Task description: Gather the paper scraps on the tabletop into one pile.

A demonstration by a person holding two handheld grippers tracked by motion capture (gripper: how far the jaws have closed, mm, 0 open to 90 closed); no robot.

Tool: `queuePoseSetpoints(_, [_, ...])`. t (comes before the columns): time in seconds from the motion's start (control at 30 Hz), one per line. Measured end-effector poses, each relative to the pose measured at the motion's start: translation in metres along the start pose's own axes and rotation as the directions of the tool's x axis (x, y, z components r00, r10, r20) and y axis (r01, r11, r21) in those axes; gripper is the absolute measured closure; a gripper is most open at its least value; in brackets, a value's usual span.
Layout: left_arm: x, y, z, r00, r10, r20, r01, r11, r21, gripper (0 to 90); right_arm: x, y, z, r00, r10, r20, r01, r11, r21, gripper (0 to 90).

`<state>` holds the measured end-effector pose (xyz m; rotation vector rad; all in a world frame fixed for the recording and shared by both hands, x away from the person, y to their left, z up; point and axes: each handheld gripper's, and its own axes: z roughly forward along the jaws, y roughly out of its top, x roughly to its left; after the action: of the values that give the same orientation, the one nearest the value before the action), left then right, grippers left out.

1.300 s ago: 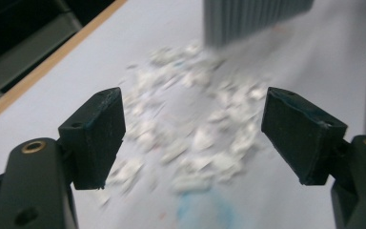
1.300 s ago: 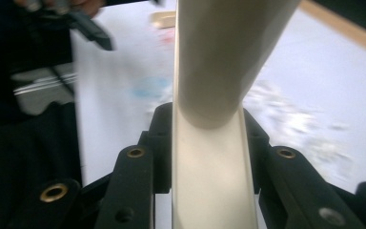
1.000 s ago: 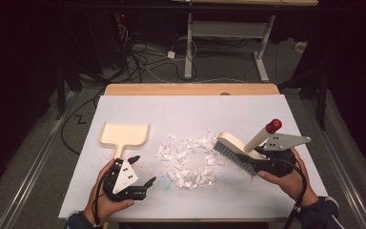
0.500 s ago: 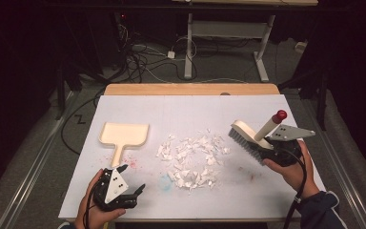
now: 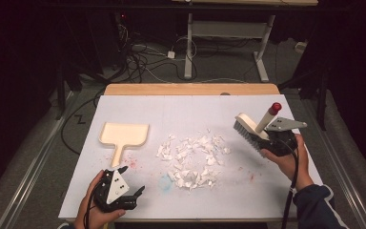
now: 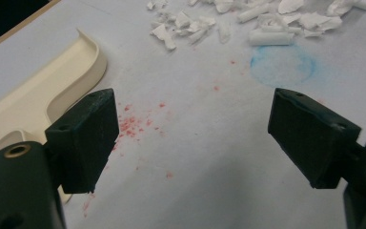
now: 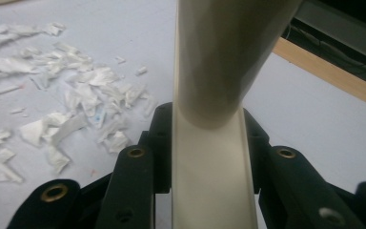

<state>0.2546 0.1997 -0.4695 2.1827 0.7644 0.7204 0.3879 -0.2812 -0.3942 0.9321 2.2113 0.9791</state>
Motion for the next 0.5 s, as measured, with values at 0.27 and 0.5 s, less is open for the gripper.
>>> queuePoseSetpoints(0.27, [0.001,-0.001,0.000,1.0000,-0.005,-0.003,0.005,1.0000,0.006,16.6,0.001,0.016,0.035,0.9950,-0.063,0.078,0.059,0.997,0.051,67.9])
queuePoseSetpoints(0.5, [0.001,0.000,0.002,1.0000,0.001,-0.001,-0.001,0.9999,0.014,16.6,0.012,0.023,0.072,0.9796,-0.119,0.162,0.103,0.989,0.103,67.9])
